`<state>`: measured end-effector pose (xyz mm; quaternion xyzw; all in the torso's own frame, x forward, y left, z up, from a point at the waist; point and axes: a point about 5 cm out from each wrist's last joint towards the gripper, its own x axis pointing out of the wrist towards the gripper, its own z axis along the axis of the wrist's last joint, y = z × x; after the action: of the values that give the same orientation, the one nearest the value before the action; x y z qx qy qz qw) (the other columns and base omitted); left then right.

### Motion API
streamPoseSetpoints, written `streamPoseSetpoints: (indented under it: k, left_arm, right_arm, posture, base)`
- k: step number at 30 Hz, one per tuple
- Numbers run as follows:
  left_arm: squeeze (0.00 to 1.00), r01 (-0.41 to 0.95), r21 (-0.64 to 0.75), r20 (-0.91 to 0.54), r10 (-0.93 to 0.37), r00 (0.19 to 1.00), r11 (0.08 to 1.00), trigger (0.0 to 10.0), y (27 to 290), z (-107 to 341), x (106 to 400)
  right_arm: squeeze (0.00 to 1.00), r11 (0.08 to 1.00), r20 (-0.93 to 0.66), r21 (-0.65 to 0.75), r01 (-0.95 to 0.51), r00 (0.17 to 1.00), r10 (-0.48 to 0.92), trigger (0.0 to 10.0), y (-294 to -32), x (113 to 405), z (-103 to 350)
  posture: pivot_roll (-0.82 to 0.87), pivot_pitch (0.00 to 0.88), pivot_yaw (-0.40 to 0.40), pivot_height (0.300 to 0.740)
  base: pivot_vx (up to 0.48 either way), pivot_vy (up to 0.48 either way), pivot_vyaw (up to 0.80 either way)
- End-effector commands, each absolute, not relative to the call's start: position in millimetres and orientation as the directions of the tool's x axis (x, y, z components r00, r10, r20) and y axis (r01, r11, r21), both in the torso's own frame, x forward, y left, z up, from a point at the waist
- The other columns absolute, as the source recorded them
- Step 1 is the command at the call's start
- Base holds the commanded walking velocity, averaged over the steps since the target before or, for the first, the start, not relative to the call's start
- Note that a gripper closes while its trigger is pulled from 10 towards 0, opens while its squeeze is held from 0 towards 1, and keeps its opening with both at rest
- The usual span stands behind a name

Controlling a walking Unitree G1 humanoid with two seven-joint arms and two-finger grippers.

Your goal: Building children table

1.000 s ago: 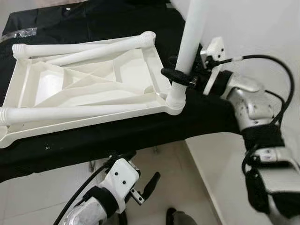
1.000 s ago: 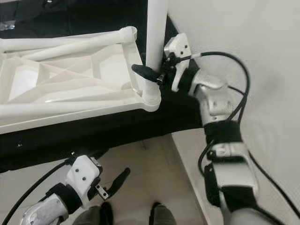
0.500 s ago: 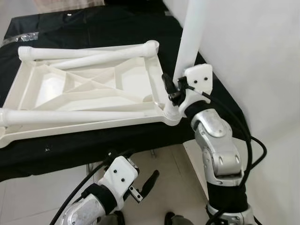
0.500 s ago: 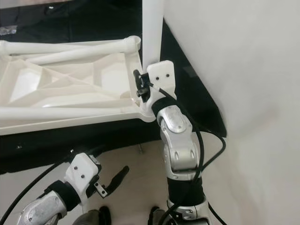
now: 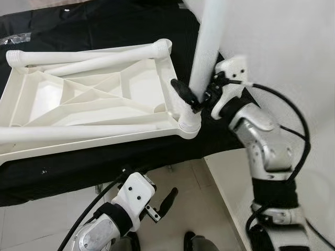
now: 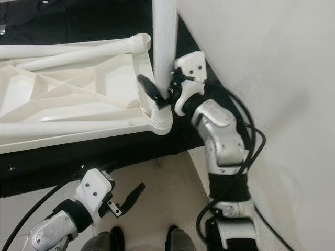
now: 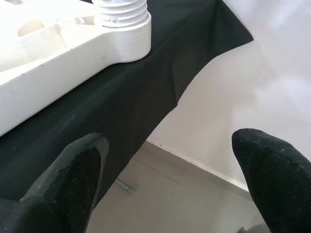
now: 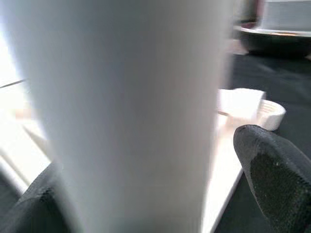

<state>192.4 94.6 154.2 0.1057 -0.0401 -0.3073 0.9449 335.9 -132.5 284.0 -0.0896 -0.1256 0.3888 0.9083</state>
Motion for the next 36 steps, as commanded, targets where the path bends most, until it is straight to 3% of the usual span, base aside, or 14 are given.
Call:
streamPoseSetpoints:
  k: [1,3,5,12,14,21,24,27,30,31,32,33,34,36]
  left_arm:
    - [0.00,0.575,0.220,0.001,-0.590,0.808,0.788,10.0,93,150,189]
    - [0.00,0.574,0.219,0.005,-0.589,0.808,0.789,10.0,92,151,189]
    - [0.00,0.572,0.218,0.006,-0.588,0.809,0.790,10.0,92,151,188]
    - [0.00,0.572,0.218,0.006,-0.587,0.809,0.791,10.0,93,151,187]
    - [0.00,0.572,0.219,0.004,-0.587,0.809,0.790,10.0,93,150,187]
    - [0.00,0.571,0.220,0.004,-0.586,0.810,0.791,10.0,93,149,187]
    - [0.00,0.571,0.218,0.005,-0.586,0.810,0.791,10.0,93,149,188]
    - [0.00,0.573,0.216,0.003,-0.587,0.810,0.791,10.0,93,148,189]
    - [0.00,0.573,0.216,0.003,-0.587,0.810,0.791,10.0,93,148,189]
    - [0.00,0.572,0.216,0.003,-0.586,0.810,0.791,10.0,93,148,189]
    - [0.00,0.572,0.216,0.003,-0.586,0.810,0.791,10.0,93,148,189]
    - [0.00,0.572,0.216,0.001,-0.586,0.810,0.791,10.0,94,149,190]
    - [0.00,0.572,0.216,0.000,-0.586,0.810,0.791,10.0,95,149,190]
    - [0.00,0.574,0.216,0.000,-0.587,0.809,0.790,10.0,94,149,190]
  right_arm:
    - [0.00,0.578,0.132,-0.285,-0.765,0.566,0.814,10.0,-130,334,286]
    - [0.00,0.462,0.066,-0.342,-0.818,0.470,0.880,10.0,-135,333,290]
    - [0.00,0.403,0.054,-0.320,-0.857,0.408,0.911,10.0,-141,335,295]
    - [0.00,0.337,0.038,-0.281,-0.899,0.340,0.940,10.0,-146,338,292]
    - [0.00,0.287,0.036,-0.254,-0.923,0.288,0.957,0.0,-144,339,288]
    - [0.00,0.260,0.043,-0.236,-0.936,0.257,0.965,0.0,-143,337,281]
    - [0.00,0.320,0.040,-0.242,-0.916,0.320,0.946,0.0,-140,337,273]
    - [0.00,0.471,0.069,-0.208,-0.857,0.468,0.881,0.0,-142,336,264]
    - [0.00,0.547,0.091,-0.171,-0.819,0.540,0.837,0.0,-144,332,258]
    - [0.00,0.650,0.098,-0.100,-0.753,0.642,0.760,0.0,-139,328,245]
    - [0.00,0.650,0.098,-0.100,-0.753,0.642,0.760,0.0,-139,328,245]
    - [0.00,0.876,0.028,-0.047,-0.480,0.876,0.482,0.0,-135,319,217]
    - [0.00,0.952,-0.011,-0.065,-0.298,0.954,0.298,0.0,-138,312,206]
    - [0.00,0.973,-0.016,-0.088,-0.215,0.977,0.215,0.0,-133,305,202]
  posture:
    - [0.01,0.256,-0.039,0.740]
    - [0.01,0.267,-0.039,0.740]
    - [0.02,0.263,-0.039,0.740]
    - [0.01,0.258,-0.039,0.740]
    - [0.01,0.259,-0.034,0.740]
    - [0.00,0.255,-0.031,0.740]
    - [0.00,0.257,-0.032,0.740]
    - [0.02,0.258,-0.033,0.740]
    - [0.02,0.258,-0.033,0.740]
    - [0.01,0.269,-0.035,0.740]
    - [0.01,0.269,-0.035,0.740]
    - [0.02,0.282,-0.037,0.740]
    - [0.01,0.283,-0.037,0.740]
    - [0.01,0.281,-0.035,0.740]
  base:
    - [0.000,0.000,0.00]
    - [0.000,0.000,0.00]
    - [0.000,0.000,0.00]
    - [0.000,0.000,0.00]
    - [0.000,0.000,0.00]
    - [0.000,0.000,0.00]
    - [0.000,0.000,0.00]
    - [0.000,0.000,0.00]
    - [0.000,0.000,0.00]
    - [0.000,0.000,0.00]
    - [0.000,0.000,0.00]
    - [0.000,0.000,0.00]
    - [0.000,0.000,0.00]
    - [0.000,0.000,0.00]
